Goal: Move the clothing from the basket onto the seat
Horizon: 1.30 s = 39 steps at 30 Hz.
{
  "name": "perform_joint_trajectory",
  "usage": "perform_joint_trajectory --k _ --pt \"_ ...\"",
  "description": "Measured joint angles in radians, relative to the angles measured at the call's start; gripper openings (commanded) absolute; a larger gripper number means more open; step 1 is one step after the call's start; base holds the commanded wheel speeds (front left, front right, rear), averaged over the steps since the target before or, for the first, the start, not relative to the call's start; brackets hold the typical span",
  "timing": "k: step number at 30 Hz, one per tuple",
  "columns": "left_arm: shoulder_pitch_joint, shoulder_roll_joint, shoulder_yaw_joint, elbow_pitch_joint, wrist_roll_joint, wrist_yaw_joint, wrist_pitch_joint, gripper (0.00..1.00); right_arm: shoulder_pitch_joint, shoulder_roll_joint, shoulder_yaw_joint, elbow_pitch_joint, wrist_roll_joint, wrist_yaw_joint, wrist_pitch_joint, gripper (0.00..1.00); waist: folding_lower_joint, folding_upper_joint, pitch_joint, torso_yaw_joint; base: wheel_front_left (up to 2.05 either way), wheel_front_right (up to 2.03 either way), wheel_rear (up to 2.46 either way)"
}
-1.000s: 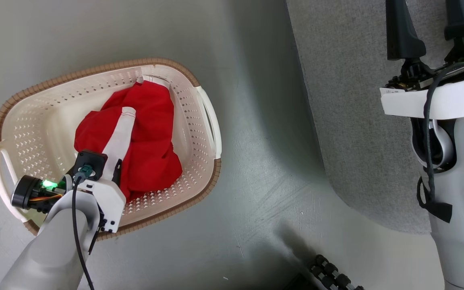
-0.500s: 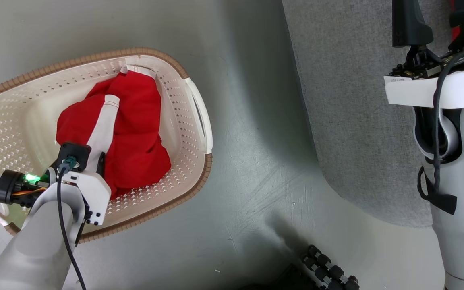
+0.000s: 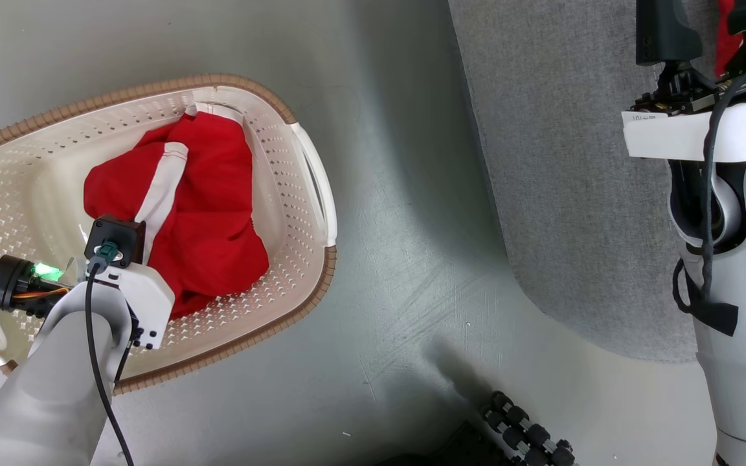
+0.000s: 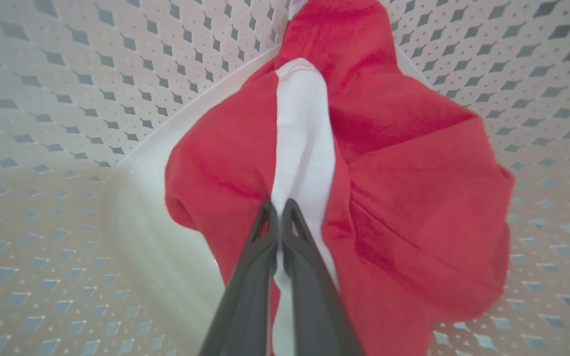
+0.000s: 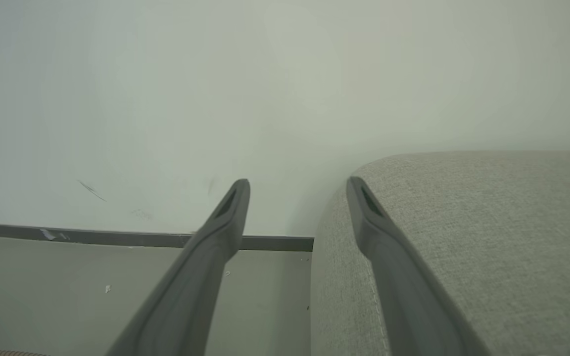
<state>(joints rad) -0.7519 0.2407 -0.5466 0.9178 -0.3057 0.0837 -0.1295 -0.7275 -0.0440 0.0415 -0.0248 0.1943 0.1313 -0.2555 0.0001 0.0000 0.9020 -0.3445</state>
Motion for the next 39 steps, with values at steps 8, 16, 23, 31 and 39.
perform_joint_trajectory --k 8,16,23,31,39 --pt "0.0 -0.001 -0.012 -0.018 0.009 -0.009 -0.065 0.0 0.0 0.0 -0.005 0.009 0.001 0.0 0.0 1.0 0.0 0.0 -0.018 0.015 0.0 0.0 0.0" --pt "0.004 -0.003 -0.02 -0.072 0.025 -0.016 -0.102 0.0 0.0 0.0 -0.008 0.031 -0.009 0.0 0.0 1.0 0.0 0.0 -0.052 0.039 0.0 0.0 0.0" --pt "0.013 -0.019 -0.021 -0.181 0.038 -0.007 -0.12 0.0 0.003 0.0 -0.012 0.046 -0.031 0.0 -0.001 1.0 0.0 0.0 -0.103 0.07 0.0 0.0 0.0" --pt "0.012 -0.024 -0.003 -0.321 0.044 0.003 -0.122 0.0 0.008 -0.001 -0.017 0.071 -0.06 0.0 -0.001 1.0 0.0 0.0 -0.167 0.104 0.0 0.0 0.0" --pt "0.01 -0.023 0.021 -0.456 0.042 -0.002 -0.123 0.0 0.065 -0.002 -0.026 0.106 -0.084 0.0 -0.001 1.0 0.0 0.0 -0.241 0.137 0.0 0.0 0.0"
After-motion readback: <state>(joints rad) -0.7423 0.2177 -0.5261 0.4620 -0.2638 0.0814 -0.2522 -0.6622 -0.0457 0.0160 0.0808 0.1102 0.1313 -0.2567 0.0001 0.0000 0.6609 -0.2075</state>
